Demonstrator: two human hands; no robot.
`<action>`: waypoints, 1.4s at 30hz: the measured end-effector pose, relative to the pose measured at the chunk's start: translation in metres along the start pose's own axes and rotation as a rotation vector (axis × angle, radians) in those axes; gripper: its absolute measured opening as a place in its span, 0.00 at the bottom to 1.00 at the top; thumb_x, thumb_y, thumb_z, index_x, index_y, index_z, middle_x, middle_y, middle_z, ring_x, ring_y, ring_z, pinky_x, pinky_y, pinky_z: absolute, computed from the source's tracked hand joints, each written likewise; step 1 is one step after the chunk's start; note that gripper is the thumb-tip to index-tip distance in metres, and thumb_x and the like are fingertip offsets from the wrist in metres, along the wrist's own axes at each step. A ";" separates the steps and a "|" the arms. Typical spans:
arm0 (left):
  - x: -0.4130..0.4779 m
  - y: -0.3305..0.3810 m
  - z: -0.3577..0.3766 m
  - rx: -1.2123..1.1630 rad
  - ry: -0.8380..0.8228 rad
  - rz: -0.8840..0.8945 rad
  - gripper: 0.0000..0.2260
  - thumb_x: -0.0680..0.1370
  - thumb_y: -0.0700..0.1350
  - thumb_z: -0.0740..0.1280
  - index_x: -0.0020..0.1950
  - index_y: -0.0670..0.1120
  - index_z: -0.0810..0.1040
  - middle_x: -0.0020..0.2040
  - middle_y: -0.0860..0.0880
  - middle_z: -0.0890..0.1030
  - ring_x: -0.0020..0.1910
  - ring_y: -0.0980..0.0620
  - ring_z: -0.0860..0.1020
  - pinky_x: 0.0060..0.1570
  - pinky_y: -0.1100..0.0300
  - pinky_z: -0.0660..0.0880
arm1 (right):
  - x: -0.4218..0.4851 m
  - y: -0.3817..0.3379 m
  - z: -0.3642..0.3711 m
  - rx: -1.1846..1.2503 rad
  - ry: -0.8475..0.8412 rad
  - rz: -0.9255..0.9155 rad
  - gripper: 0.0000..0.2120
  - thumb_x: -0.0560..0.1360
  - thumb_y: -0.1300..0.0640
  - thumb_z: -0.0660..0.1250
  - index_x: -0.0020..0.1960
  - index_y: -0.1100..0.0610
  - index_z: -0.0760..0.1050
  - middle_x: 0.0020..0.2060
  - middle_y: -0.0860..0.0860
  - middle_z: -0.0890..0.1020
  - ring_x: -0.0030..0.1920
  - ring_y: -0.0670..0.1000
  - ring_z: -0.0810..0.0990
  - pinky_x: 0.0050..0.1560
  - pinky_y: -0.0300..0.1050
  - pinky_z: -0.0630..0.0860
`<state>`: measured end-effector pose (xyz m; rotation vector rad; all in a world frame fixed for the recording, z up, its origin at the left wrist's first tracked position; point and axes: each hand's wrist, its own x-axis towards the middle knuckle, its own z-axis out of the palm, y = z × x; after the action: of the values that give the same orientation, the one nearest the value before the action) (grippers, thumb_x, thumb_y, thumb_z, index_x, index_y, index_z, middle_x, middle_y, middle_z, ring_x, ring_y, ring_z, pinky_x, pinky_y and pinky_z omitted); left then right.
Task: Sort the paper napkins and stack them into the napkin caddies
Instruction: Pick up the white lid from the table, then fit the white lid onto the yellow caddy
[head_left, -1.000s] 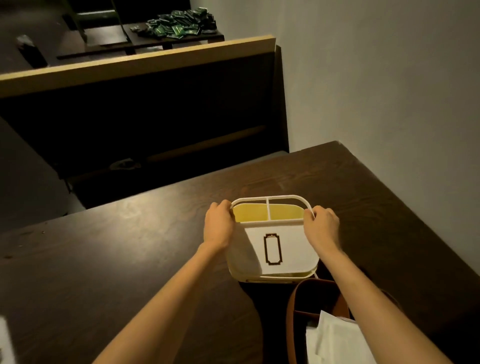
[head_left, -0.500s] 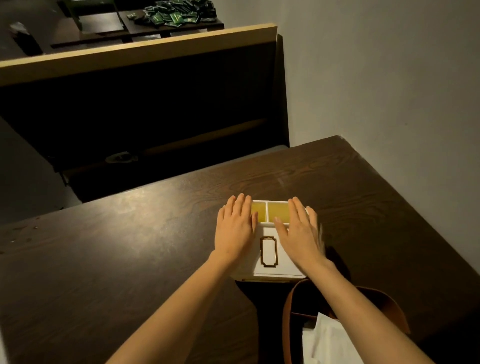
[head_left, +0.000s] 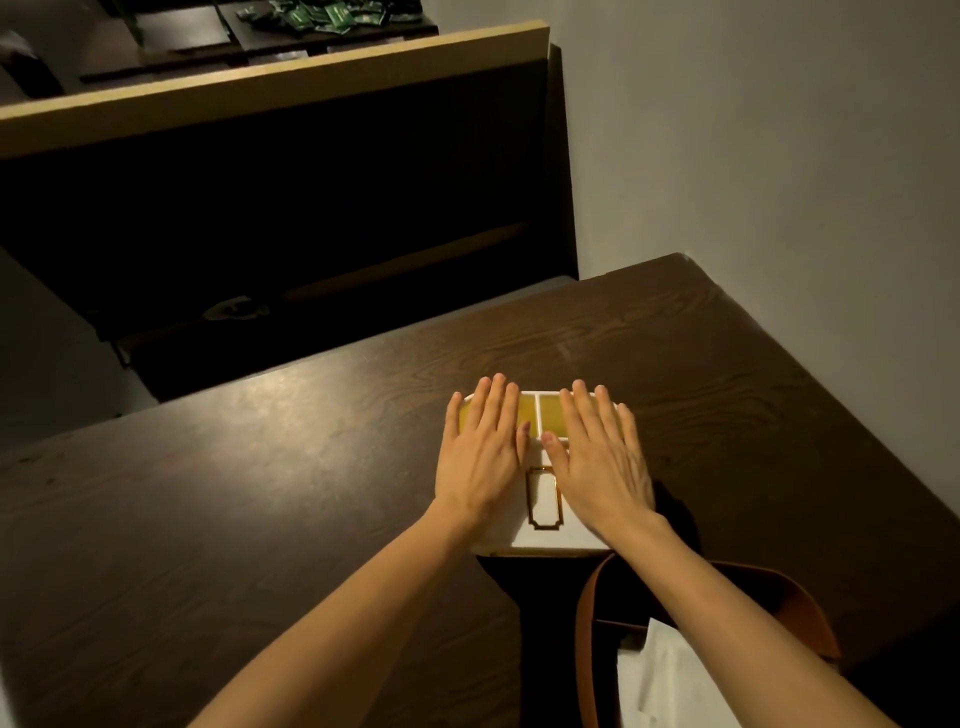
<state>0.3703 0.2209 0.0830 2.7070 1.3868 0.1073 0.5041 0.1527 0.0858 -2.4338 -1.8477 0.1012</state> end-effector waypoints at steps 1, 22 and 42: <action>0.002 0.000 0.000 -0.006 -0.011 0.002 0.33 0.77 0.57 0.27 0.78 0.46 0.47 0.78 0.46 0.49 0.77 0.49 0.45 0.73 0.50 0.38 | 0.002 0.001 -0.001 -0.001 0.001 -0.008 0.33 0.77 0.40 0.35 0.77 0.55 0.47 0.77 0.53 0.50 0.77 0.53 0.45 0.73 0.49 0.40; -0.110 -0.135 -0.064 -0.445 0.226 -0.374 0.19 0.80 0.42 0.57 0.71 0.40 0.66 0.65 0.42 0.75 0.64 0.45 0.73 0.64 0.53 0.68 | -0.024 -0.207 -0.034 0.369 -0.091 -0.248 0.24 0.81 0.52 0.55 0.75 0.57 0.57 0.73 0.54 0.62 0.71 0.55 0.63 0.69 0.49 0.61; -0.441 -0.400 -0.014 -0.710 0.109 -1.520 0.19 0.80 0.44 0.57 0.69 0.38 0.65 0.65 0.38 0.72 0.62 0.39 0.72 0.60 0.44 0.72 | -0.155 -0.503 0.064 0.589 -0.799 -0.234 0.29 0.79 0.51 0.59 0.75 0.59 0.54 0.71 0.57 0.65 0.69 0.56 0.67 0.64 0.48 0.67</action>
<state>-0.2108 0.0957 0.0416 0.7086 2.3555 0.4654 -0.0261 0.1400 0.0758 -1.8515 -1.9158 1.5334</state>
